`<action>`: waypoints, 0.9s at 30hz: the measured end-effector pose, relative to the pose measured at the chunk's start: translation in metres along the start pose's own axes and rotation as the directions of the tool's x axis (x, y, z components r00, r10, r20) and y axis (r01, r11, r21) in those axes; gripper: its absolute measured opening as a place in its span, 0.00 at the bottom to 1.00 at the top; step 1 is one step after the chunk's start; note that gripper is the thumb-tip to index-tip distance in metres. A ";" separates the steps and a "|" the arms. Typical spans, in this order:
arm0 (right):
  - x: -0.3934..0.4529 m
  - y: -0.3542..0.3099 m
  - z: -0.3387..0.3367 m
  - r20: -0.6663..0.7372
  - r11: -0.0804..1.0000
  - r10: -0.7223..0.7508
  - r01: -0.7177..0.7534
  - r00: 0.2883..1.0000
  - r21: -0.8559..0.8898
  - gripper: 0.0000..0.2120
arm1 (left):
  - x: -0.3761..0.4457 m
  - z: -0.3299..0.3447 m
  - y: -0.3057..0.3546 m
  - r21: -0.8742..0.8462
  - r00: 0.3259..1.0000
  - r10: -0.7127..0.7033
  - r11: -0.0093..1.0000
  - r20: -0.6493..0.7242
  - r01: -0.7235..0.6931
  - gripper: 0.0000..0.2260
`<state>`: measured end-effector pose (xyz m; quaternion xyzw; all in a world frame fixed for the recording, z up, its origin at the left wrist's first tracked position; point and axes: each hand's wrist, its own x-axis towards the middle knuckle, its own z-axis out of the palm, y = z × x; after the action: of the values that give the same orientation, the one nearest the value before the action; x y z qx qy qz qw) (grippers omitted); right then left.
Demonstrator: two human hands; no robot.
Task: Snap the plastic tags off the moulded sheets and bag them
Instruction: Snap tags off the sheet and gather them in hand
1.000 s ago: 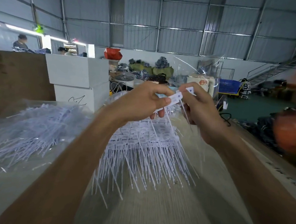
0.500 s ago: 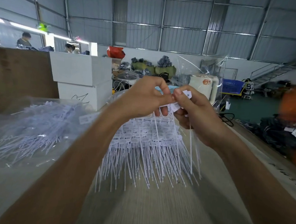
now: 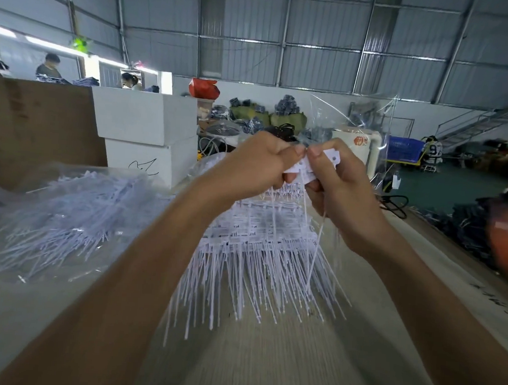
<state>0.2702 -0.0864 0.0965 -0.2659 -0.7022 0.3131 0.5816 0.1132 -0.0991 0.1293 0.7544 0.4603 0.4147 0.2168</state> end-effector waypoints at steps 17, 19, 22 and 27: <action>-0.010 0.008 0.006 0.027 0.752 -0.461 0.407 0.887 -0.519 0.07 | -0.005 -0.015 -0.003 -0.403 0.973 0.002 0.910 0.231 0.094 0.20; -0.008 0.007 0.002 0.021 0.779 -0.453 0.407 0.891 -0.477 0.06 | -0.004 -0.014 -0.001 -0.352 0.980 0.008 0.934 0.198 0.063 0.18; -0.007 0.008 -0.001 0.025 0.839 -0.394 0.371 0.919 -0.399 0.06 | -0.003 -0.012 0.001 -0.263 0.987 0.002 0.964 0.159 0.041 0.17; 0.009 0.008 -0.023 -0.431 0.998 -0.064 0.060 0.900 -0.024 0.07 | -0.015 -0.006 0.000 -0.039 0.911 0.039 0.999 0.411 -0.025 0.22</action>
<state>0.2911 -0.0712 0.0992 -0.3090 -0.5658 0.2244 0.7308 0.1048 -0.1119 0.1262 0.8284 0.3852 0.2578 0.3145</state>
